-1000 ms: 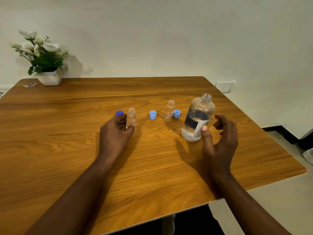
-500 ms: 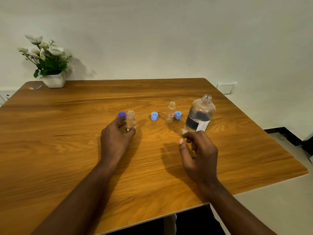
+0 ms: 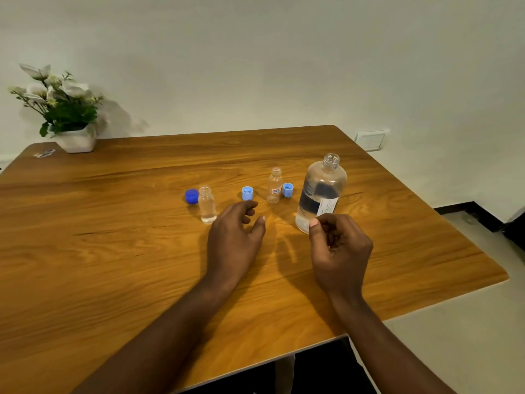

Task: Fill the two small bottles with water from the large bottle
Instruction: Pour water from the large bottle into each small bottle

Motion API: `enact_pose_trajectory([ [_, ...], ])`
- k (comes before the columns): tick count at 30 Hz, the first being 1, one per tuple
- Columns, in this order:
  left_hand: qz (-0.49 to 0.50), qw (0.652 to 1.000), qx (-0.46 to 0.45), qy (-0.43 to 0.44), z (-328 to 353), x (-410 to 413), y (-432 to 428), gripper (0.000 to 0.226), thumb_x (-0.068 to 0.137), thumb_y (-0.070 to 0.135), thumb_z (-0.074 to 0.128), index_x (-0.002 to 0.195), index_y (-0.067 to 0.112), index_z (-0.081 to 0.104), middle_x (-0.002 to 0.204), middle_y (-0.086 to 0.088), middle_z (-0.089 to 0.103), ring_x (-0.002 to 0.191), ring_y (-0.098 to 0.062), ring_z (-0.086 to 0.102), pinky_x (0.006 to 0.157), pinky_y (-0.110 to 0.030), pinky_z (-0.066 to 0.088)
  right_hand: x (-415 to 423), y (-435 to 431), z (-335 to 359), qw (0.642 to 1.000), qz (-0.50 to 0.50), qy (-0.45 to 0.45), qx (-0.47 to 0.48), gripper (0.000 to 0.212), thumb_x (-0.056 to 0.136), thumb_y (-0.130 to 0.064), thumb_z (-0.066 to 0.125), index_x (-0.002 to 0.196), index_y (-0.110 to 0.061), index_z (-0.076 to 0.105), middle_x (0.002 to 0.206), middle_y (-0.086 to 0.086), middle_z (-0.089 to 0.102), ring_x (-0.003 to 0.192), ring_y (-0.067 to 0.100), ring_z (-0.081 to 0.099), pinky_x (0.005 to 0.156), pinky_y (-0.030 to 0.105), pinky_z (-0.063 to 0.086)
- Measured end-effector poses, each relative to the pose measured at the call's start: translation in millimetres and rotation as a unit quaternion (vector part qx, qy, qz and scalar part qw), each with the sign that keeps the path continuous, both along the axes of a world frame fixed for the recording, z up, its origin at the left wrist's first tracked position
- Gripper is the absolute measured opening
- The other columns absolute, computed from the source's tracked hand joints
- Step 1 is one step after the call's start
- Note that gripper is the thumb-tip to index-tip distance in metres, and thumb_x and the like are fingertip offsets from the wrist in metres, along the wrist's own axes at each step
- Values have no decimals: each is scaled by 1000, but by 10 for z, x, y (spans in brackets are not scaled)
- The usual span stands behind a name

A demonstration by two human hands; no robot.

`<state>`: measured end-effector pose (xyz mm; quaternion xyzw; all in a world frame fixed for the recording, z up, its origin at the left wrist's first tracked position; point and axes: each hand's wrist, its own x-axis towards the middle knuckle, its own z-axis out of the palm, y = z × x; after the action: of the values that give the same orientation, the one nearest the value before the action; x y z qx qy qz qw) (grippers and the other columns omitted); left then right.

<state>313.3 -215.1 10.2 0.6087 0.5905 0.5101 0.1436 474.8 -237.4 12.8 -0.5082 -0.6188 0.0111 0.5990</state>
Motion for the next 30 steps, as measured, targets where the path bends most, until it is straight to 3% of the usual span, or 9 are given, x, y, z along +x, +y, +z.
enact_pose_trajectory([
  [10, 38, 998, -47, 32, -14, 266, 619, 50, 82, 29, 71, 126, 10, 60, 111, -7, 68, 79, -8, 56, 75, -22, 40, 1, 62, -13, 999, -18, 42, -22, 13, 84, -23, 61, 81, -12, 65, 72, -3, 62, 63, 9, 56, 52, 31, 47],
  [15, 39, 998, -43, 28, -47, 292, 731, 49, 79, 33, 72, 122, 11, 63, 108, -7, 70, 90, -20, 65, 79, -31, 48, 12, 81, -20, 997, -22, 63, -31, 10, 84, -21, 61, 82, -12, 66, 73, -3, 63, 64, 10, 58, 53, 32, 48],
  [20, 41, 998, -50, 22, -57, 305, 798, 46, 78, 39, 71, 117, 16, 66, 105, -3, 72, 91, -19, 67, 81, -36, 52, 19, 93, -30, 996, -29, 80, -36, 17, 85, -26, 59, 85, -11, 67, 75, -2, 64, 66, 10, 59, 54, 33, 50],
  [30, 37, 998, -57, -2, 21, 308, 706, 42, 81, 31, 71, 118, 10, 65, 111, -5, 71, 99, -18, 66, 83, -25, 45, 27, 86, -12, 994, -41, 94, -43, 19, 84, -29, 58, 90, -13, 67, 78, -4, 64, 69, 10, 59, 54, 32, 50],
])
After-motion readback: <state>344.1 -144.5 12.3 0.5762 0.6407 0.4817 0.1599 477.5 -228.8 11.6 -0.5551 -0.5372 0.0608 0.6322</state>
